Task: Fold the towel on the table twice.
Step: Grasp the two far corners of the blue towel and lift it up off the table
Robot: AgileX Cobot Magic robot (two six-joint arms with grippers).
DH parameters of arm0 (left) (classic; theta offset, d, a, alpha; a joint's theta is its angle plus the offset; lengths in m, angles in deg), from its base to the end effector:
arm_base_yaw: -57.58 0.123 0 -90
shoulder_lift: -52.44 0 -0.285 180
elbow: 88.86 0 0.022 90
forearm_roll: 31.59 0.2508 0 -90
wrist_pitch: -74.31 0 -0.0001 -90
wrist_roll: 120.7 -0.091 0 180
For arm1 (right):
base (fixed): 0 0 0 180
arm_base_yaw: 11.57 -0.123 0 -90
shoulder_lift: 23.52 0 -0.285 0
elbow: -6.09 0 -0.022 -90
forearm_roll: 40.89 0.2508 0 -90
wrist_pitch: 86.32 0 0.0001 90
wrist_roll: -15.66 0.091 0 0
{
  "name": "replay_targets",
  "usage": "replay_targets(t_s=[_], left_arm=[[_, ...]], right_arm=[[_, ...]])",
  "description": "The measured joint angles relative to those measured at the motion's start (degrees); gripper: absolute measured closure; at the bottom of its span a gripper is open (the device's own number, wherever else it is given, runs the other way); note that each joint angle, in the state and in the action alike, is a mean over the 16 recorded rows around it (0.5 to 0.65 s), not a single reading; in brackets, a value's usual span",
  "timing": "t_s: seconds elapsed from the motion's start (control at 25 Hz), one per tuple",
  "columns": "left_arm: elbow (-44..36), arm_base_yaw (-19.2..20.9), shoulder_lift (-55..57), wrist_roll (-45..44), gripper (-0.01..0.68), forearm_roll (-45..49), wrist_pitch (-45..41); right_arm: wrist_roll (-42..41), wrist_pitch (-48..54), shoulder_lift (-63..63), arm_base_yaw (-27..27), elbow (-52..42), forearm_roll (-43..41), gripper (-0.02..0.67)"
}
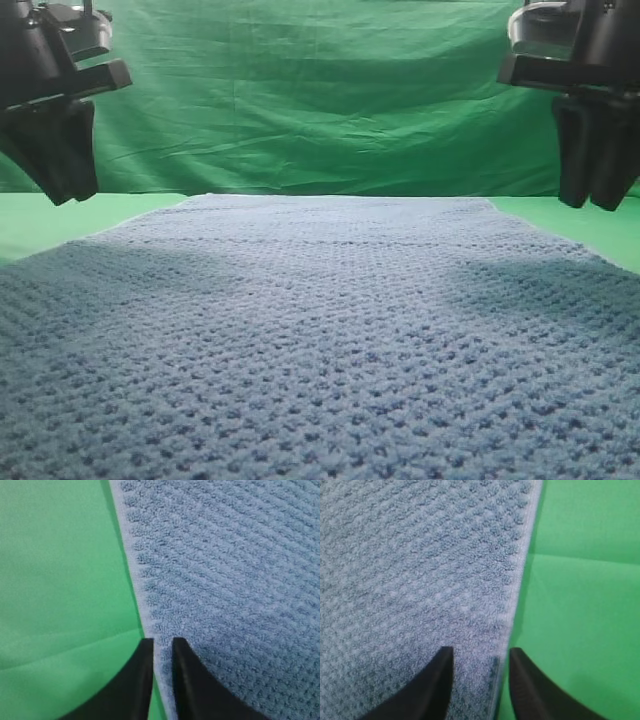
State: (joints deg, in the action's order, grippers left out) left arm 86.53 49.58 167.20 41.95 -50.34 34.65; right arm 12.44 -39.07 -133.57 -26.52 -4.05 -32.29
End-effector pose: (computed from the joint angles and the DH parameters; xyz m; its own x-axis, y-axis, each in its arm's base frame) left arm 0.3764 -0.0718 0.1956 -0.9038 0.1737 -0.3911 0.2569 0.9511 -0.1713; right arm 0.3313 0.0988 0.1954 -0.9537 -0.2073 -0.2178 -0.2364 0.9646 0.1172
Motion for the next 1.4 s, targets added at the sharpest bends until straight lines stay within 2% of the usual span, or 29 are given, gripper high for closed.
replay_targets(t_s=[0.28,0.44,0.88,1.12,1.24,1.4], left_arm=[[0.2,0.0,1.3,0.2,0.092,-0.1,0.3],[0.3,0.0,2.2,0.4,0.041,-0.5,0.5],[0.9,0.0,4.7,0.5,0.066,-1.9,1.0],[1.4,0.0,5.4,0.4,0.079,-2.1,1.0],[1.6,0.0,5.6,0.3,0.119,-2.1,0.6],[1.7,0.0,5.9,-1.0,0.235,-2.7,-0.8]], right_arm=[[0.1,-1.1,-1.3,0.0,0.3,0.0,0.106],[0.2,-2.1,-2.4,0.0,0.3,0.1,0.041],[0.3,-5.8,-5.7,0.0,0.4,0.1,0.054],[0.3,-7.1,-6.6,0.0,0.6,0.0,0.086],[0.3,-7.2,-6.9,0.0,0.8,-0.2,0.113],[0.3,-7.2,-7.4,0.0,1.1,-0.6,0.207]])
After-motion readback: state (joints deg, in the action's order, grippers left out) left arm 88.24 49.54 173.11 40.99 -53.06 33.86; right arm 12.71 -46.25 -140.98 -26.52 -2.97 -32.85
